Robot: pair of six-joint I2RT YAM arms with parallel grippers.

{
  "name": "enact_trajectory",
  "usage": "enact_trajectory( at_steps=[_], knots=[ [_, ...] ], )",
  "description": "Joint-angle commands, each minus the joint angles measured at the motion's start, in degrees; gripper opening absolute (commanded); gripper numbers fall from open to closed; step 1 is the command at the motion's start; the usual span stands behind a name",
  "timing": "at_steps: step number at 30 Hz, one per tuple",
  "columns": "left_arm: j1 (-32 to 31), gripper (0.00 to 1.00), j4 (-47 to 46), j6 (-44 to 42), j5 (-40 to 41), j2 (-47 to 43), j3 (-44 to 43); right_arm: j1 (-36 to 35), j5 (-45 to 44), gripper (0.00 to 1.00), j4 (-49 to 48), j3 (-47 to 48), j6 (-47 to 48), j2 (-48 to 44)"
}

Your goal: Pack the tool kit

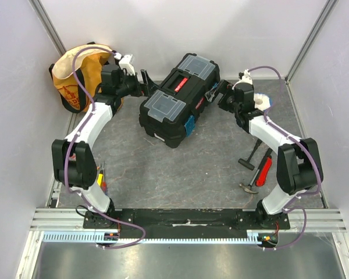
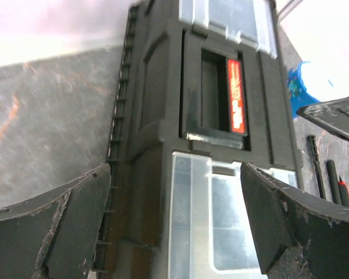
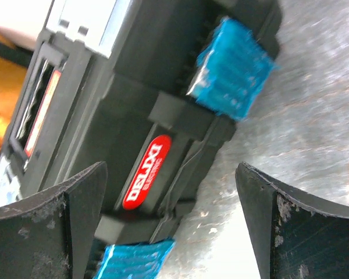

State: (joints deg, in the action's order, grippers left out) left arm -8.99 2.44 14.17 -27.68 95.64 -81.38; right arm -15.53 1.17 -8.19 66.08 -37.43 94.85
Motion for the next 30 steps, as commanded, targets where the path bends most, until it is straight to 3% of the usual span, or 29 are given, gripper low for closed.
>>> enact_trajectory(
  at_steps=[1,5,12,18,23,26,30],
  knots=[
    [0.21,0.97,7.23,3.4,-6.14,4.91,-1.59,-0.64,12.61,0.98,-7.97,-3.42,-5.62,-0.46],
    [0.47,0.89,8.2,7.35,-9.49,6.67,-1.15,-2.05,17.11,0.96,-13.87,-4.04,-8.62,1.91],
    [0.73,0.84,4.77,12.71,-11.86,5.18,3.33,-3.36,22.99,0.72,-16.76,-0.17,-14.24,9.47],
    [1.0,0.82,-0.41,16.23,-14.85,0.7,12.46,-5.12,24.76,0.57,-19.41,2.47,-16.18,14.92],
    [1.0,0.8,-0.42,15.1,-14.24,-4.04,18.36,-5.57,23.44,0.57,-18.8,3.17,-16.8,15.11],
    [1.0,0.8,-0.94,14.48,-13.98,-7.03,20.73,-5.57,21.95,0.63,-17.13,3.0,-16.71,14.32],
    [1.17,0.8,-0.16,13.51,-12.31,-9.67,21.62,-5.48,18.09,0.88,-15.46,0.55,-16.54,11.86]
  ],
)
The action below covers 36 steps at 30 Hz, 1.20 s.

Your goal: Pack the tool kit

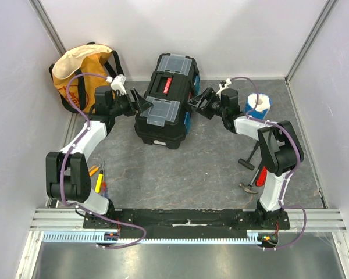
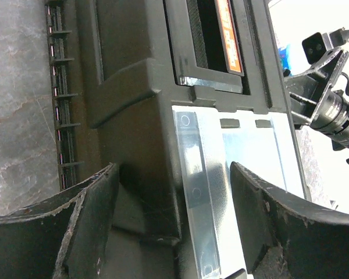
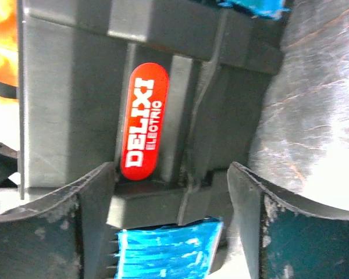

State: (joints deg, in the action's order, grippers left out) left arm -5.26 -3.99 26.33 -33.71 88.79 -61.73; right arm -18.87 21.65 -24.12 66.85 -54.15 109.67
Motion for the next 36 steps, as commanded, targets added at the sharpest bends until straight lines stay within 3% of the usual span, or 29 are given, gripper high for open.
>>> enact_trajectory(
  at_steps=[1,7,15,21,36],
  knots=[
    [-2.48,0.81,6.8,1.18,-5.67,-3.18,1.88,-2.13,-4.32,0.94,0.91,-1.53,0.62,-4.19],
    [-1.78,0.94,7.68,1.18,-2.68,-5.21,1.18,-1.34,-5.66,0.98,1.28,-9.09,2.56,-11.22],
    [-1.25,0.93,9.18,4.34,-2.58,-3.54,-0.14,-1.52,1.81,0.98,-12.44,-19.56,-0.61,-15.01],
    [-1.07,0.87,6.36,8.47,-7.77,-1.78,1.26,-1.96,4.89,0.98,-19.81,-20.88,-3.06,-11.94],
    [-0.98,0.84,8.38,6.28,-6.54,-1.96,1.71,-3.54,11.82,0.98,-30.62,-18.51,-11.04,0.62]
  ],
)
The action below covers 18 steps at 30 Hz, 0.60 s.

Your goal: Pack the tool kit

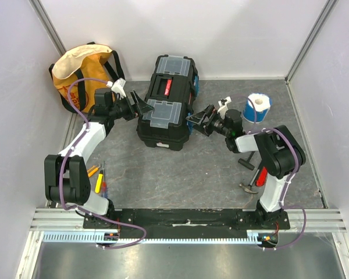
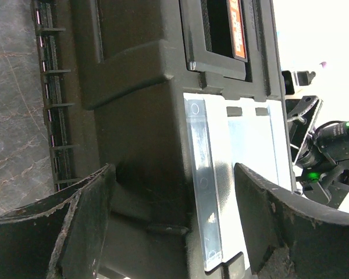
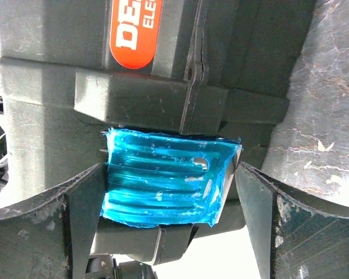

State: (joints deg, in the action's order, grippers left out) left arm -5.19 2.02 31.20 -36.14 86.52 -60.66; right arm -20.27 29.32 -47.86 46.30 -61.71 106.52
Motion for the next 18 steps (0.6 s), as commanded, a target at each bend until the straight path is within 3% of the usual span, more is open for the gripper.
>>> enact_trajectory(
  at_steps=[1,10,15,18],
  knots=[
    [-1.05,0.84,2.37,1.75,-4.37,0.49,0.63,-2.14,5.91,0.98,-8.73,2.3,-5.5,4.91],
    [-1.22,0.83,-1.49,6.5,-10.87,3.74,-0.16,-3.46,11.63,0.98,-27.35,2.91,-16.85,9.75],
    [-1.4,0.83,-1.85,6.86,-13.43,4.71,0.37,-4.51,14.18,0.98,-42.38,4.84,-23.79,12.57],
    [-1.4,0.83,-1.76,6.77,-13.78,4.88,0.81,-5.39,15.32,0.98,-45.31,5.81,-24.42,13.19]
  ],
)
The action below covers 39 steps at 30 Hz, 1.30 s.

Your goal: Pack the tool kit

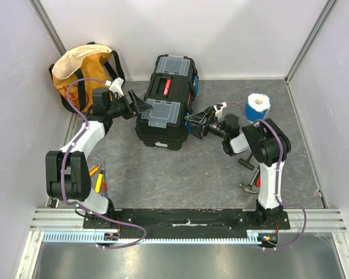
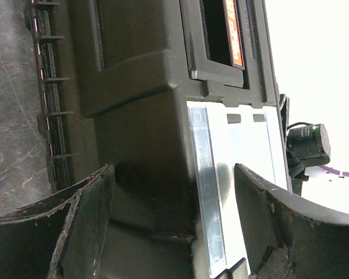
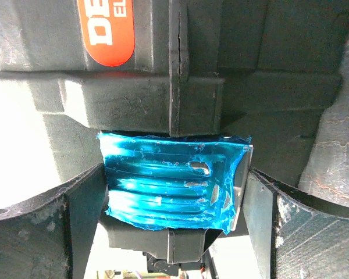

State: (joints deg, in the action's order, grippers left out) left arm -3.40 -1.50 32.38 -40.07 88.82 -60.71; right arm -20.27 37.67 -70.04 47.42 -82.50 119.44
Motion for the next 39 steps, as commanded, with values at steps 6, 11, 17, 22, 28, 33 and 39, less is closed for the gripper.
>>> enact_trajectory(
  at_steps=[6,11,17,22,28,33,39],
  knots=[
    [-3.63,0.84,2.11,4.54,-9.94,2.94,0.86,-6.27,7.07,0.81,-16.63,4.7,1.72,-0.17],
    [-4.77,0.84,4.31,3.39,-8.8,3.47,0.77,-6.36,5.06,0.49,-11.36,4.0,5.32,-0.61],
    [-6.09,0.82,5.36,3.74,-7.13,3.47,2.08,-6.27,0.66,0.27,3.3,4.0,14.02,-4.64],
    [-7.5,0.81,8.87,0.5,-3.0,3.29,2.17,-6.27,-2.42,0.09,11.93,4.88,17.72,-6.15],
    [-10.31,0.8,15.02,-5.56,3.77,3.82,1.38,-6.18,-4.0,0.0,15.89,4.97,18.51,-5.88],
    [-11.28,0.8,17.66,-7.68,6.67,4.61,1.82,-6.27,-6.11,0.0,19.76,4.88,19.74,-5.71],
    [-11.89,0.78,21.61,-9.35,9.92,6.19,1.38,-5.83,-9.54,0.0,27.58,4.53,22.82,-6.93]
  ],
)
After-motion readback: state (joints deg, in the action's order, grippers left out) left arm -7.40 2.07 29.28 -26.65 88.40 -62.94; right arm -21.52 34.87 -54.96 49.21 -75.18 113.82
